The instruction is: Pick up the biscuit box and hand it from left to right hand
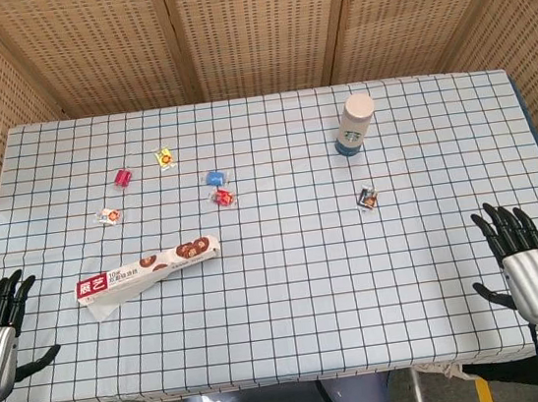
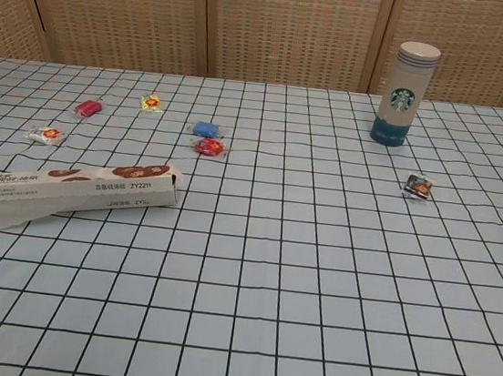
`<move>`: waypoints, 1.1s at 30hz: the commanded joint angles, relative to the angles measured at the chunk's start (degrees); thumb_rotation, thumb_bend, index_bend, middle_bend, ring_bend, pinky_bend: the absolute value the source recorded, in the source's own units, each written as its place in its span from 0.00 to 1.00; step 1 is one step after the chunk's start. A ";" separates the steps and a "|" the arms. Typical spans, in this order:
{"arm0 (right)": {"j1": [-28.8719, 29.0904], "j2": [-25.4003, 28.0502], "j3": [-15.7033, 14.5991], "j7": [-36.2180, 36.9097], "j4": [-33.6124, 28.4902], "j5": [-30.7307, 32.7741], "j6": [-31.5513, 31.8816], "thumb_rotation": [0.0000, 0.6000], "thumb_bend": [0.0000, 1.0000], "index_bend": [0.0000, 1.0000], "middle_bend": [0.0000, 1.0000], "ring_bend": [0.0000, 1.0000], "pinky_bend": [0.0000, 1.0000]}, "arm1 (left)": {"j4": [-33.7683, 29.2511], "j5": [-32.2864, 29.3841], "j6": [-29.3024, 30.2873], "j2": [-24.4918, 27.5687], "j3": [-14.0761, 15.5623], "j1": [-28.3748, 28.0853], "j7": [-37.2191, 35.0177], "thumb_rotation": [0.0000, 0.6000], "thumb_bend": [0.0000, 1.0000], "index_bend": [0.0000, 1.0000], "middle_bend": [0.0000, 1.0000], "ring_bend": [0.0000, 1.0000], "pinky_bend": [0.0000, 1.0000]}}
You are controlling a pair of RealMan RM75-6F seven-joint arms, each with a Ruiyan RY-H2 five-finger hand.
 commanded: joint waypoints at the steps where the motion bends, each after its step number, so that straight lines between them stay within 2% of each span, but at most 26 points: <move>1: 0.01 0.09 0.00 0.12 -0.08 0.07 -0.11 1.00 0.00 0.00 0.00 0.00 0.00 | 0.05 -0.09 -0.06 -0.03 0.01 0.02 0.08 1.00 0.00 0.00 0.00 0.00 0.00; 5: 0.01 0.26 -0.13 0.33 -0.29 -0.28 -0.10 1.00 0.00 0.00 0.00 0.00 0.00 | 0.52 -0.75 -1.31 -0.37 -0.15 -0.52 0.04 1.00 0.00 0.00 0.00 0.00 0.00; 8: -0.03 0.42 -0.23 0.77 -0.50 -0.34 -0.18 1.00 0.00 0.00 0.00 0.00 0.00 | 2.07 -3.04 -5.24 -1.58 -0.92 -2.44 -0.59 1.00 0.00 0.00 0.00 0.00 0.00; 12: 0.04 0.66 -0.16 1.40 -0.50 0.10 -0.64 1.00 0.00 0.00 0.00 0.00 0.00 | 5.48 -7.98 -14.35 -4.72 -3.41 -7.73 -1.59 1.00 0.00 0.00 0.00 0.00 0.00; 17: 0.14 0.80 0.15 1.77 -0.54 0.66 -0.90 1.00 0.00 0.00 0.00 0.00 0.00 | 9.15 -12.85 -22.71 -7.90 -5.79 -13.10 -0.21 1.00 0.00 0.01 0.00 0.00 0.01; 20: 0.17 0.94 0.32 2.11 -0.51 0.98 -1.02 1.00 0.00 0.00 0.00 0.00 0.00 | 14.16 -18.06 -29.27 -11.65 -7.47 -17.25 2.93 1.00 0.04 0.07 0.07 0.04 0.07; 23: 0.12 1.03 0.47 2.59 -0.29 1.51 -1.16 1.00 0.00 0.00 0.00 0.00 0.00 | 17.22 -19.66 -31.20 -13.87 -7.78 -18.82 3.01 1.00 0.13 0.17 0.17 0.13 0.15; 28: 0.03 1.26 0.71 3.45 -0.13 1.88 -1.06 1.00 0.00 0.00 0.00 0.00 0.00 | 20.70 -21.03 -34.41 -16.11 -7.46 -20.60 1.30 1.00 0.16 0.22 0.22 0.19 0.22; 31: -0.05 1.30 0.69 3.57 -0.14 1.73 -0.85 1.00 0.00 0.00 0.00 0.00 0.00 | 22.50 -20.58 -34.39 -17.09 -7.23 -21.08 0.40 1.00 0.18 0.27 0.27 0.23 0.29; 33: -0.08 1.33 0.66 3.64 -0.13 1.66 -0.80 1.00 0.00 0.00 0.00 0.00 0.00 | 23.85 -20.64 -34.41 -17.90 -7.04 -21.35 0.26 1.00 0.19 0.28 0.28 0.24 0.30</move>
